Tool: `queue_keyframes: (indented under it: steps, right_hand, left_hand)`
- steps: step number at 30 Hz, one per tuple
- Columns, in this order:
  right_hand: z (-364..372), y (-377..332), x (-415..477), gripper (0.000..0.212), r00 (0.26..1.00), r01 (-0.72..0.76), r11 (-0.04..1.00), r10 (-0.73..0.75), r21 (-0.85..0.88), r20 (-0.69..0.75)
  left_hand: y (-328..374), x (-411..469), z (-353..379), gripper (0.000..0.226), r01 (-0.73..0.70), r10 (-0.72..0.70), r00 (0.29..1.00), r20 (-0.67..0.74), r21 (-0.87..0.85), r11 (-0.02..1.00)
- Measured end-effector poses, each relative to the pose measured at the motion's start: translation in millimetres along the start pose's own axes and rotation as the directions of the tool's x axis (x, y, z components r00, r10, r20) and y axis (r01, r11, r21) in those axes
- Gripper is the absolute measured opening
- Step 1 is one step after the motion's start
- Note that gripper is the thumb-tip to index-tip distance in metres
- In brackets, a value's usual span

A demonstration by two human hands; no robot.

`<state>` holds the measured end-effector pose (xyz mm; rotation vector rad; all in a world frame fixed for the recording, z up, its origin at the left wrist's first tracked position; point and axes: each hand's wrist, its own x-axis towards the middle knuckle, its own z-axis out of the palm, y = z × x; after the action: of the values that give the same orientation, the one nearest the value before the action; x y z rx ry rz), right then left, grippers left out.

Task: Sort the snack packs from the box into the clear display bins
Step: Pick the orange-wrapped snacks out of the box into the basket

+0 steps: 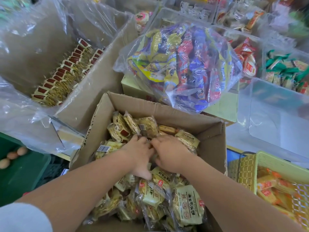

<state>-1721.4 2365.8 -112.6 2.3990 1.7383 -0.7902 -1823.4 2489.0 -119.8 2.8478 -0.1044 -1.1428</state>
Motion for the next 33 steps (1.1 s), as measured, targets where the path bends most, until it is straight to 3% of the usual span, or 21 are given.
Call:
queue_keyframes:
  steps: [3,5,8,11,15,20,23,25,27,30,32,33]
  right_hand:
    - [8.1,1.5,12.0,0.061,0.993,-0.087,0.996,0.084,0.029,0.086]
    - [12.0,3.1,13.5,0.072,0.989,-0.077,0.996,0.083,-0.051,0.124]
    - [9.0,2.3,10.2,0.046,0.991,-0.006,0.984,0.029,-0.180,0.128]
    - [-1.6,6.4,3.2,0.027,0.992,-0.013,0.981,0.037,-0.195,0.121]
    - [-34.8,22.3,-8.2,0.022,0.986,-0.167,0.962,0.169,-0.215,-0.010]
    - [-59.9,49.3,-13.6,0.017,0.901,-0.433,0.863,0.406,-0.259,-0.153]
    - [-49.6,35.2,-7.8,0.028,0.932,-0.350,0.891,0.301,-0.289,-0.200]
    - [-35.8,18.9,-0.6,0.036,0.977,-0.158,0.929,0.097,-0.334,-0.190]
    - [-18.6,1.4,9.1,0.032,0.996,0.027,0.942,-0.054,-0.336,-0.073]
    - [4.9,-13.4,23.0,0.017,0.980,0.039,0.975,0.006,-0.219,0.198]
    - [14.6,-11.0,30.9,0.018,0.967,-0.028,0.983,0.074,-0.184,0.245]
    - [18.4,-7.1,34.2,0.029,0.970,-0.060,0.986,0.094,-0.155,0.225]
  left_hand:
    - [-0.2,-0.4,3.7,0.089,0.024,-0.023,0.999,-0.030,0.043,0.999]
    - [2.4,-1.0,10.3,0.096,0.067,-0.068,0.994,-0.083,-0.015,0.998]
    - [8.4,-4.5,18.4,0.103,0.114,-0.118,0.983,-0.139,-0.033,0.993]
    - [9.6,-14.1,21.0,0.099,0.134,-0.144,0.977,-0.159,-0.072,0.988]
    - [4.5,-33.7,26.7,0.098,0.124,-0.141,0.972,-0.190,-0.096,0.988]
    - [8.3,-54.9,35.8,0.092,0.136,-0.168,0.961,-0.219,-0.155,0.978]
    - [10.6,-57.4,34.6,0.092,0.152,-0.180,0.962,-0.204,-0.143,0.978]
    - [10.3,-57.1,32.1,0.094,0.153,-0.175,0.967,-0.187,-0.129,0.980]
    - [9.8,-57.1,30.9,0.095,0.146,-0.166,0.970,-0.175,-0.122,0.982]
    - [8.7,-57.7,31.1,0.095,0.144,-0.165,0.971,-0.173,-0.129,0.981]
    - [8.2,-58.1,32.7,0.093,0.148,-0.172,0.968,-0.181,-0.141,0.979]
    - [8.0,-58.5,34.3,0.093,0.149,-0.175,0.966,-0.189,-0.146,0.978]
